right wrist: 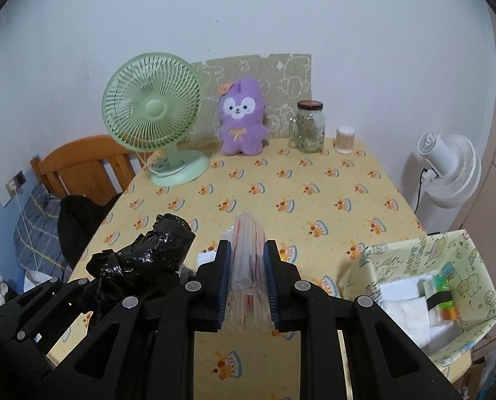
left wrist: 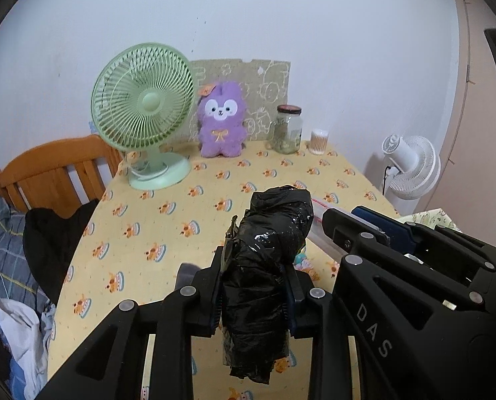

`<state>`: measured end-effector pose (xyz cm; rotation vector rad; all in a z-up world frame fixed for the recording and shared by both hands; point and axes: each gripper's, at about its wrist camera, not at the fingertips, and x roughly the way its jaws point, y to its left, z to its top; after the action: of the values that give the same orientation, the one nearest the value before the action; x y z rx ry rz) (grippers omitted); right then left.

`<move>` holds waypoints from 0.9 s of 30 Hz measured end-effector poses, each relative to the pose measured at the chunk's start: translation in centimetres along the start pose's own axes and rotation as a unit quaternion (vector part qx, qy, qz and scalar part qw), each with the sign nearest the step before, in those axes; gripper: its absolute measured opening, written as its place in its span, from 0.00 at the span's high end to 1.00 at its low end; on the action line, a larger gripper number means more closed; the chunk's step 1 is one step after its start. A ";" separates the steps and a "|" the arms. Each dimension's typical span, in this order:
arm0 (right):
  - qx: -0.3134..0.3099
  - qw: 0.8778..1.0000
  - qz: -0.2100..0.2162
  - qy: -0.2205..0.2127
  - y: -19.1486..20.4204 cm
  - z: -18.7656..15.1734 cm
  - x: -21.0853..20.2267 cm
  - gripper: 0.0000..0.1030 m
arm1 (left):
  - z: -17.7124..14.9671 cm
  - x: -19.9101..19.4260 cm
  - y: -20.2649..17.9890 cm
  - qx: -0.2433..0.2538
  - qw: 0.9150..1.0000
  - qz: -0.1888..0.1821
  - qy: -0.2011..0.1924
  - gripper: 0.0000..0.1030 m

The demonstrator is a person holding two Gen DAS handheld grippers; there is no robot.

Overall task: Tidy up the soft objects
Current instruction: 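Carry the black bag and straw bundle over to the patterned box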

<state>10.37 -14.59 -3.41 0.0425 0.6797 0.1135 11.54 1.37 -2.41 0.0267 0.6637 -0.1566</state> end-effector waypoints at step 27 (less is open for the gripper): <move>0.029 0.998 -0.048 -0.042 -6.9 1.3 -3.7 0.78 | 2.3 -0.4 -7.3 0.037 0.998 -0.040 -0.025 0.71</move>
<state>8.96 -21.91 -0.60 0.0693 0.5988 0.0004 11.53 -5.96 -0.16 0.0671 0.6084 -0.2582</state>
